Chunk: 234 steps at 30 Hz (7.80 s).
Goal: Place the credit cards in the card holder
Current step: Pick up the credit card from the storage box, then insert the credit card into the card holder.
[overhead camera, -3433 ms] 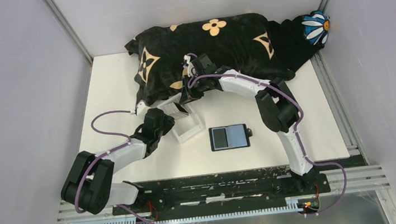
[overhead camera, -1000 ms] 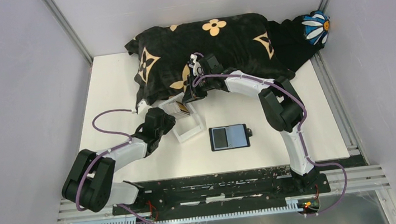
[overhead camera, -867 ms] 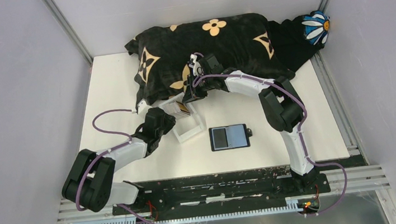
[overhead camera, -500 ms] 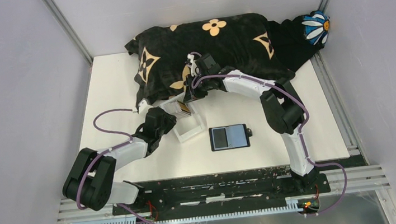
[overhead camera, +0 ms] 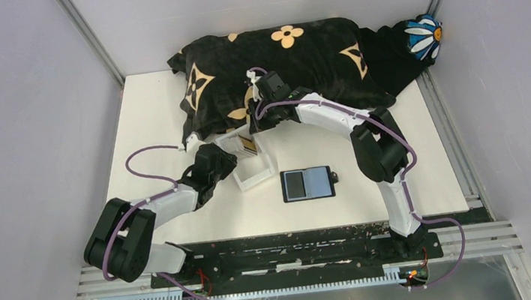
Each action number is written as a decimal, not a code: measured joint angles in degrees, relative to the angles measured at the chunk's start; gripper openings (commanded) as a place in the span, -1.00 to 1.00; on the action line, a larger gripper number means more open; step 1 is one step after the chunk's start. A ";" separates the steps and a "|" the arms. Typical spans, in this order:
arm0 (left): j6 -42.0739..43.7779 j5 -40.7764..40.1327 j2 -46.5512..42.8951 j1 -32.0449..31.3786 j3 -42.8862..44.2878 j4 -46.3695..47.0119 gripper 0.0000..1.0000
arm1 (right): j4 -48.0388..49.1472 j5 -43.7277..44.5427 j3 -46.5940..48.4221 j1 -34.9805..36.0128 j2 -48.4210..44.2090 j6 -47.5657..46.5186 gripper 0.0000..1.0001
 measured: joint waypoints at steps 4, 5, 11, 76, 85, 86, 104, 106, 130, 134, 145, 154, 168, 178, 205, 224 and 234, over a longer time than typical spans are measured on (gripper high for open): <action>0.24 0.15 0.00 0.00 0.00 0.09 -0.32 | -1.46 4.52 0.57 0.04 -0.11 -1.64 -0.56; 0.37 0.33 0.00 0.00 0.00 0.09 -0.32 | -1.66 5.01 0.66 0.20 -0.13 -1.84 -0.57; 0.44 0.42 0.00 0.00 -0.02 0.13 -0.33 | -2.99 8.15 1.64 1.42 -0.15 -3.43 -0.59; 1.55 0.46 -12.22 0.04 0.87 -5.88 0.49 | -11.61 28.28 3.69 10.12 -6.03 -14.97 -0.98; 6.19 7.21 -19.06 0.04 -3.23 4.59 0.63 | -11.93 27.02 -2.60 10.93 -18.25 -13.46 -0.98; 6.84 9.49 -19.50 0.04 -4.66 7.63 0.65 | -12.07 26.49 -4.13 10.97 -20.31 -13.03 -0.98; 10.54 43.56 -13.44 -4.07 -14.10 43.25 0.86 | -16.79 14.01 -21.86 10.93 -45.59 -5.31 -0.98; 11.69 45.00 -13.44 -5.22 -13.97 43.10 0.87 | -16.79 12.48 -22.82 10.78 -45.77 -4.66 -0.98; 15.58 57.61 -4.72 -6.78 -9.38 45.44 0.52 | -14.93 -11.61 -28.81 3.23 -46.75 0.55 -0.98; 14.45 60.22 -2.10 -6.78 -8.68 48.39 0.05 | -13.66 -14.29 -28.96 2.67 -46.07 1.09 -0.98; 11.56 63.73 0.72 -6.71 -8.24 54.21 -0.94 | -12.87 -16.68 -30.29 -1.11 -45.00 1.53 -0.98; 10.56 60.70 2.47 -7.17 -8.20 54.10 -0.94 | -11.87 -12.00 -30.86 -1.84 -45.53 1.57 -0.04; 4.90 25.59 8.15 -20.63 -3.56 33.90 -0.94 | -7.06 14.86 -42.53 -1.97 -52.00 4.70 -0.77; -4.04 16.35 18.56 -23.54 -1.46 32.65 -0.94 | -2.67 21.79 -51.60 -2.03 -51.84 8.68 -0.99; -9.29 9.18 22.62 -28.28 4.63 29.57 -0.94 | 6.93 21.38 -58.82 -2.03 -45.31 11.08 -0.99; -10.58 4.17 21.99 -31.10 5.51 24.13 -0.94 | 7.74 21.84 -62.07 -2.01 -44.74 11.91 -0.99; -10.82 2.78 21.20 -31.95 5.51 22.88 -0.94 | 8.07 22.82 -62.42 -2.16 -42.88 12.09 -0.99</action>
